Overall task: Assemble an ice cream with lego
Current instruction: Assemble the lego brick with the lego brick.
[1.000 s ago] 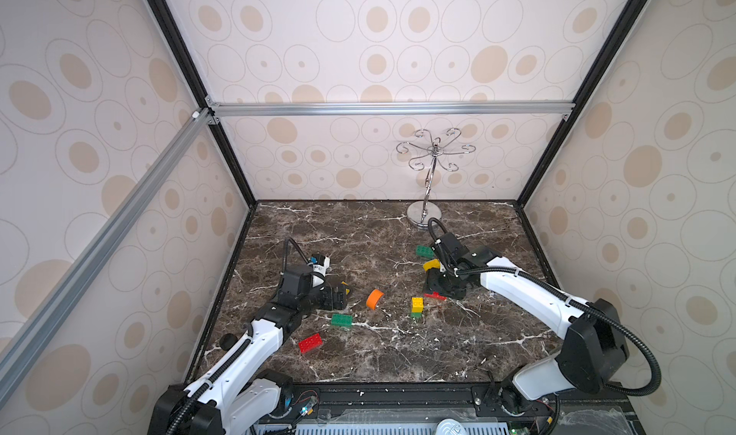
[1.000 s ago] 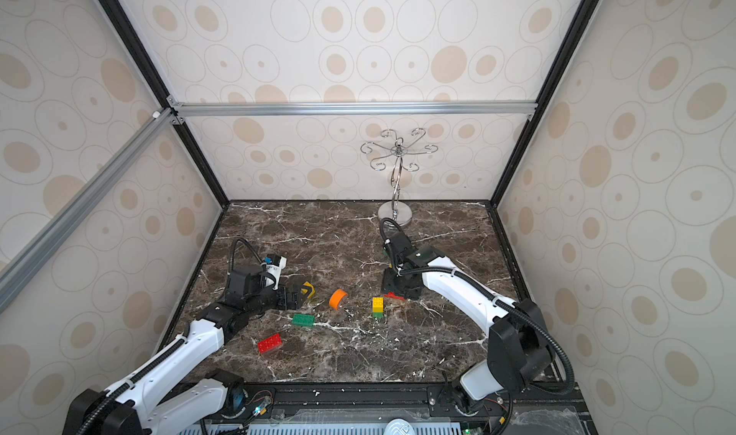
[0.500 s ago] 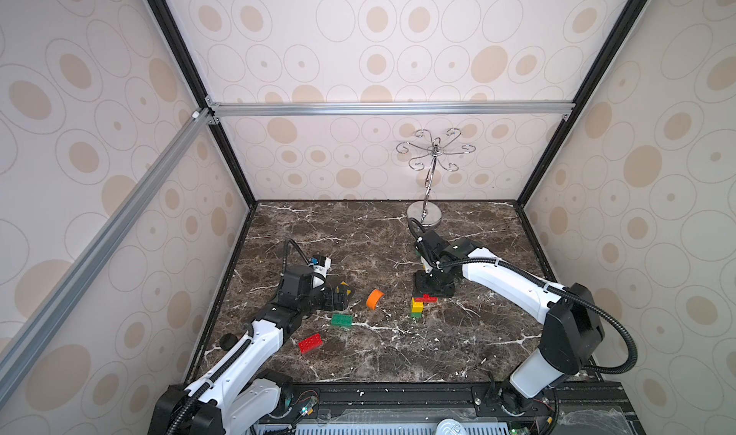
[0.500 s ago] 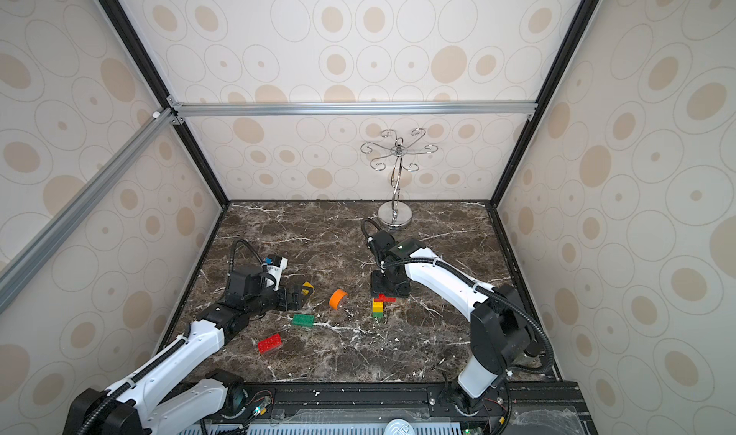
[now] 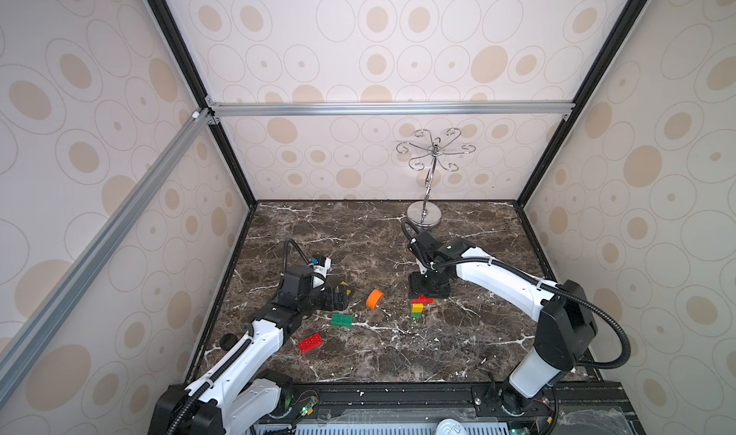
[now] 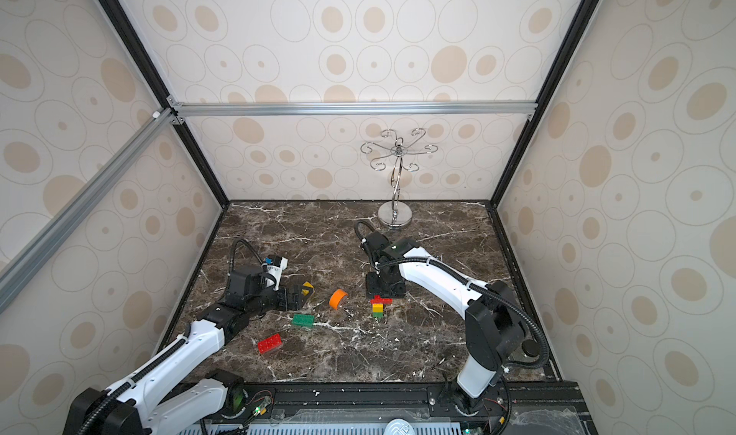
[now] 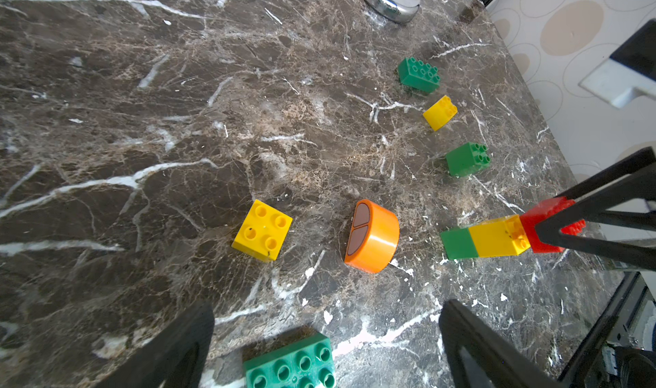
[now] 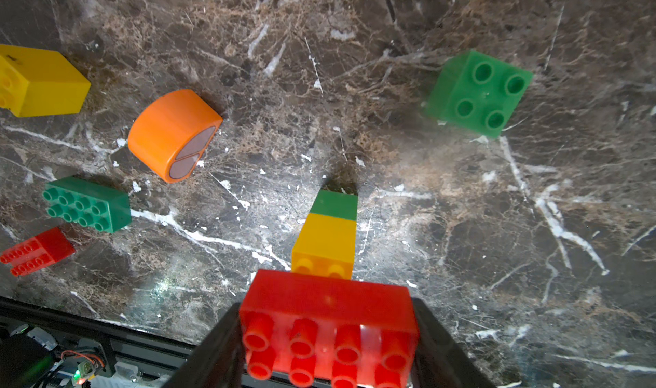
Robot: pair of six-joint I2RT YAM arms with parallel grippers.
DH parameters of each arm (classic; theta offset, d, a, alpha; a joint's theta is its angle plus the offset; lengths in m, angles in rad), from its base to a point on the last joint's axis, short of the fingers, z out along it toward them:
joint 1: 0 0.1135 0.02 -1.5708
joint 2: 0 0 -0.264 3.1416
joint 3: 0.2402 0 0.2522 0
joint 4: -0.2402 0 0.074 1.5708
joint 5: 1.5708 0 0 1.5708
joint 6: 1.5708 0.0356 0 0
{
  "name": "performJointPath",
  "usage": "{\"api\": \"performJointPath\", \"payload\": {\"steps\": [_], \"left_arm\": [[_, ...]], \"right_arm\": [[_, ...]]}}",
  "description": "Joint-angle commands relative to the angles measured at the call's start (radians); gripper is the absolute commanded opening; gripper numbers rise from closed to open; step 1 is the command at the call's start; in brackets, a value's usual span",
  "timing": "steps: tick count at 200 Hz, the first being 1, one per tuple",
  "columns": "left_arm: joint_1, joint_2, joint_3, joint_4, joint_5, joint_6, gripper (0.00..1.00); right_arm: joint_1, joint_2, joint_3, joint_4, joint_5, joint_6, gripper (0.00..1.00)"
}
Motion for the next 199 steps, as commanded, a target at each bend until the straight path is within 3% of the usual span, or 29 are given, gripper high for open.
{"api": "performJointPath", "payload": {"steps": [1,199], "left_arm": [[0.006,0.002,0.006,0.013,0.004,-0.004,1.00],[0.007,-0.006,0.006,0.007,-0.001,-0.004,1.00]], "right_arm": [[0.012,0.020,0.025,-0.030,0.016,0.018,0.52],[0.027,0.089,0.024,-0.038,0.052,0.036,0.51]]}}
